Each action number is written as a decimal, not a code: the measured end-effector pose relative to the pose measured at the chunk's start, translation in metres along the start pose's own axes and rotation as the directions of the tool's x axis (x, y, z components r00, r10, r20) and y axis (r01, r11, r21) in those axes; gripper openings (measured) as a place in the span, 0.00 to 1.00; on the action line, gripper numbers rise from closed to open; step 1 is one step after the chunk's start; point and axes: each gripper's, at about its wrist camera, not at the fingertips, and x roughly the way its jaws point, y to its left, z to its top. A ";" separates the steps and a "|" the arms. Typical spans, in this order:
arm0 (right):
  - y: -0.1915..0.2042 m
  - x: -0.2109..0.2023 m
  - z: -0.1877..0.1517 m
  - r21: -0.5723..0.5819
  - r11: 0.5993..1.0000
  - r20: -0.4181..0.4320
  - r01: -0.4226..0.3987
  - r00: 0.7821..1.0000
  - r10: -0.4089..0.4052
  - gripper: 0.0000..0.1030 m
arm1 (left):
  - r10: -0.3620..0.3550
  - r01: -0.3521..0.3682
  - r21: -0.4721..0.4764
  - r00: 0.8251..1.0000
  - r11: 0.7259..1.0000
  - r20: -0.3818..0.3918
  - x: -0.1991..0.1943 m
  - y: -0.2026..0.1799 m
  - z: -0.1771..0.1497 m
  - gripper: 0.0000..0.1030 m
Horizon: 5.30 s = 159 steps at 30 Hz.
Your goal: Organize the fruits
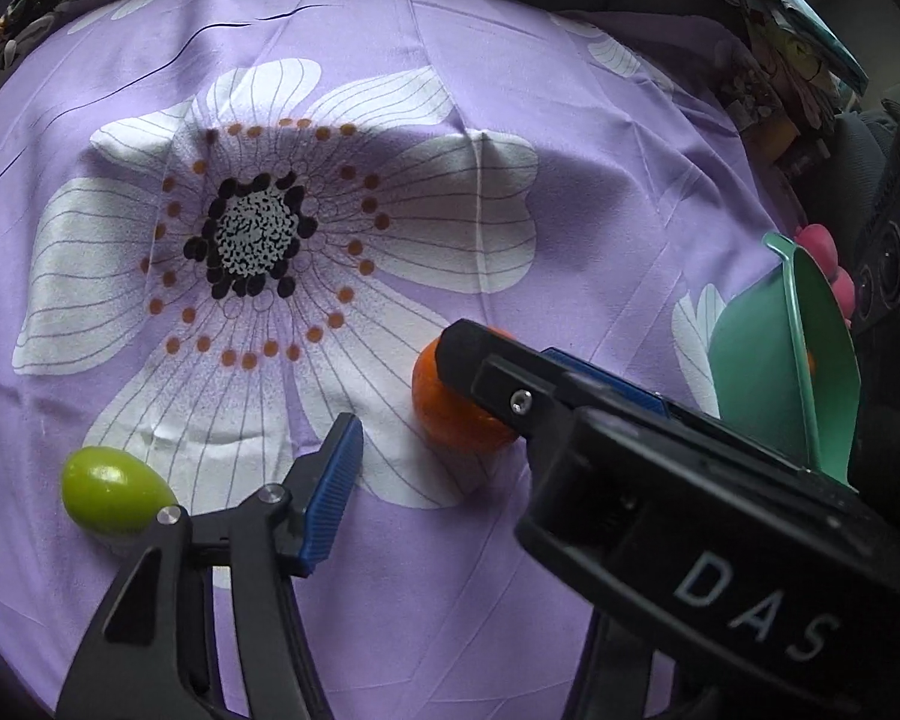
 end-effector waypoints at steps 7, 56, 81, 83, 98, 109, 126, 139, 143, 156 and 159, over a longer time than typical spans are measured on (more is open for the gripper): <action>0.001 0.000 -0.003 0.014 0.998 -0.004 -0.064 0.998 0.064 0.43 | -0.060 0.059 0.025 0.997 0.998 0.054 -0.011 -0.001 -0.001 0.35; 0.042 -0.052 -0.028 -0.238 0.969 0.122 -0.065 0.988 0.096 0.43 | 0.177 -0.048 -0.307 0.895 0.951 0.409 -0.142 0.065 -0.012 0.71; 0.115 0.057 -0.058 -0.402 0.913 -0.083 -0.072 0.996 0.042 0.35 | 0.241 -0.067 -0.403 0.885 0.913 0.398 -0.149 0.087 -0.017 0.70; 0.102 0.050 -0.050 -0.351 0.935 -0.076 -0.056 0.997 0.032 0.35 | 0.239 -0.073 -0.392 0.889 0.917 0.392 -0.146 0.086 -0.016 0.70; -0.007 -0.055 -0.006 0.039 0.992 0.256 -0.118 0.961 0.104 0.36 | -0.071 0.087 -0.062 0.970 0.994 0.232 -0.076 0.018 -0.001 0.57; -0.031 -0.093 -0.016 0.062 0.977 0.344 -0.203 0.923 0.170 0.36 | -0.344 0.285 0.250 0.909 0.925 0.237 -0.068 -0.072 -0.015 0.34; -0.083 -0.159 -0.037 0.206 0.977 0.496 -0.059 0.867 -0.052 0.36 | -0.512 0.410 0.411 0.841 0.814 0.174 -0.056 -0.145 -0.023 0.27; -0.132 -0.171 -0.047 0.390 0.918 0.438 0.068 0.863 -0.250 0.36 | -0.495 0.414 0.436 0.865 0.799 0.086 -0.032 -0.178 -0.033 0.46; -0.132 -0.176 -0.050 0.417 0.902 0.442 0.111 0.842 -0.308 0.46 | -0.441 0.346 0.436 0.887 0.831 0.138 -0.040 -0.171 -0.035 0.68; -0.115 -0.192 -0.054 0.419 0.863 0.446 0.283 0.764 -0.467 0.54 | -0.306 0.166 0.419 0.906 0.893 0.293 -0.067 -0.152 -0.032 0.94; -0.114 -0.192 -0.053 0.424 0.851 0.436 0.311 0.753 -0.493 0.54 | -0.290 0.148 0.417 0.908 0.897 0.302 -0.067 -0.150 -0.031 0.95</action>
